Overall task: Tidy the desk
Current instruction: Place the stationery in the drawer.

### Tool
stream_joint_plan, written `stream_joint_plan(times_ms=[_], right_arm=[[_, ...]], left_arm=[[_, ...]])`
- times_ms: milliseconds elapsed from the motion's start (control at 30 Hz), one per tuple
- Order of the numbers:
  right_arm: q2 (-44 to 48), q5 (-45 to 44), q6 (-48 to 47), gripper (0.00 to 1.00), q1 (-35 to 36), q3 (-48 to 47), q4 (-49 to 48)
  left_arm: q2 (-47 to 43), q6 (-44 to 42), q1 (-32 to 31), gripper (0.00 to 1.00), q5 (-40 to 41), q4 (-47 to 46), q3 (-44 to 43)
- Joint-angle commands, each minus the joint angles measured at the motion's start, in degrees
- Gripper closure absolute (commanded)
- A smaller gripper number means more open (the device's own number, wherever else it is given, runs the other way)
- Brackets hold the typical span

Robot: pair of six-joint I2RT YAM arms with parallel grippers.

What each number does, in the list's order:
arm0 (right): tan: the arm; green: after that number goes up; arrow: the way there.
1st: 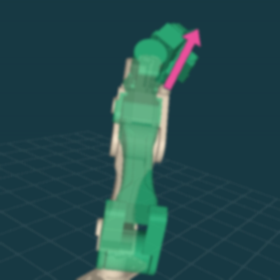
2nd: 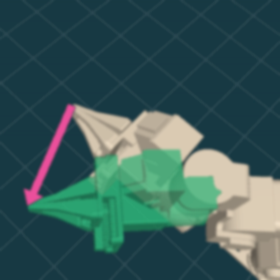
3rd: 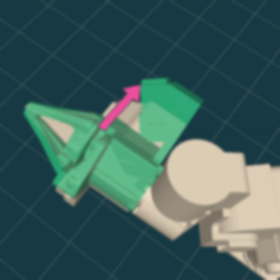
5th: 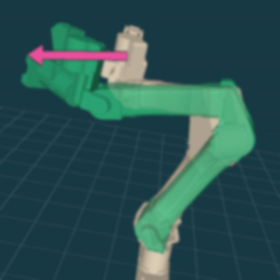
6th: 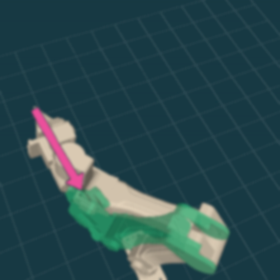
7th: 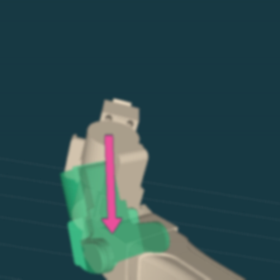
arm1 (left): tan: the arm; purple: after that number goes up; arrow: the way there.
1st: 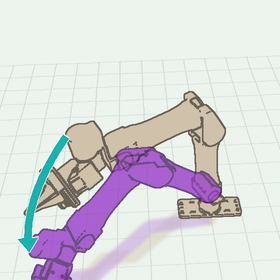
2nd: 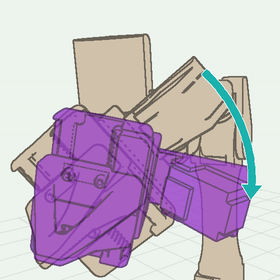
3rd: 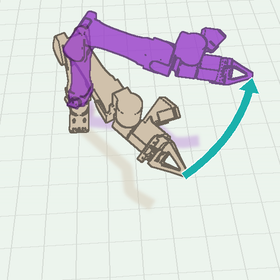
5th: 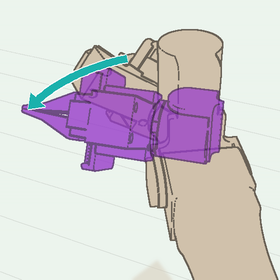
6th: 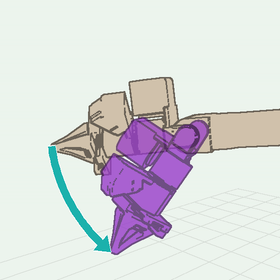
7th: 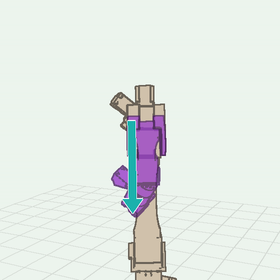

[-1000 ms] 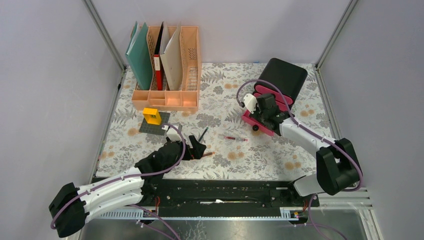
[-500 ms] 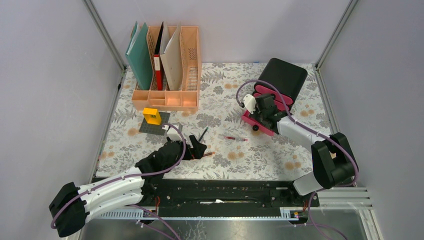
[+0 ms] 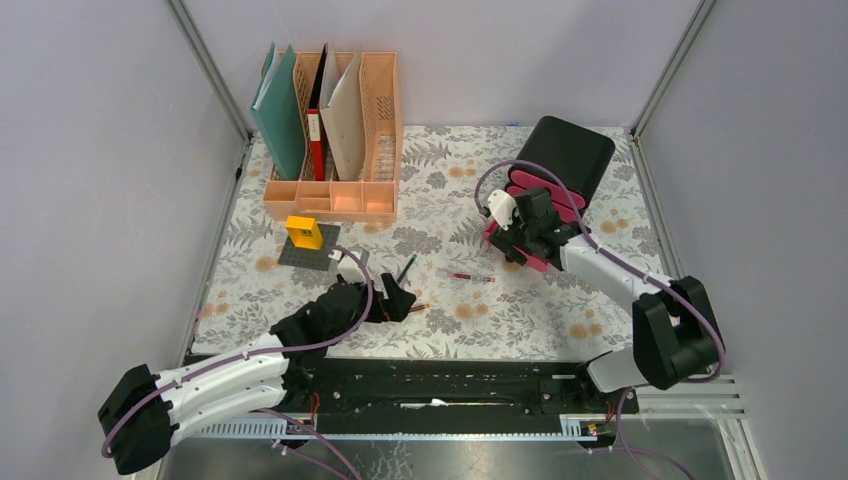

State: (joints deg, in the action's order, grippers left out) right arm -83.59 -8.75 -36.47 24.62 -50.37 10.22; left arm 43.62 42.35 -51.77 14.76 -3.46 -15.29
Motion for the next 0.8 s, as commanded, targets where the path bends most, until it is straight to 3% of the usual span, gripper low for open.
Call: stream_joint_plan(times_ms=[0, 233, 467, 767], right_arm=[[7.2, 11.2, -2.2, 0.02, -0.3, -2.6, 7.8], [14.2, 20.9, -4.2, 0.0, -0.3, -2.7, 12.9], [15.6, 24.8, -4.9, 0.0, -0.3, -2.2, 14.0], [15.8, 25.0, -5.2, 0.0, -0.3, -2.2, 14.1]], left_arm=[[0.1, -2.1, 0.2, 0.01, -3.6, -0.1, -3.1], [4.9, -3.1, 0.2, 0.01, -7.8, 4.9, -8.0], [16.3, -4.6, -0.7, 0.01, -10.4, 12.1, -15.8], [32.9, -9.2, -6.6, 0.03, -0.9, 25.4, -28.9]])
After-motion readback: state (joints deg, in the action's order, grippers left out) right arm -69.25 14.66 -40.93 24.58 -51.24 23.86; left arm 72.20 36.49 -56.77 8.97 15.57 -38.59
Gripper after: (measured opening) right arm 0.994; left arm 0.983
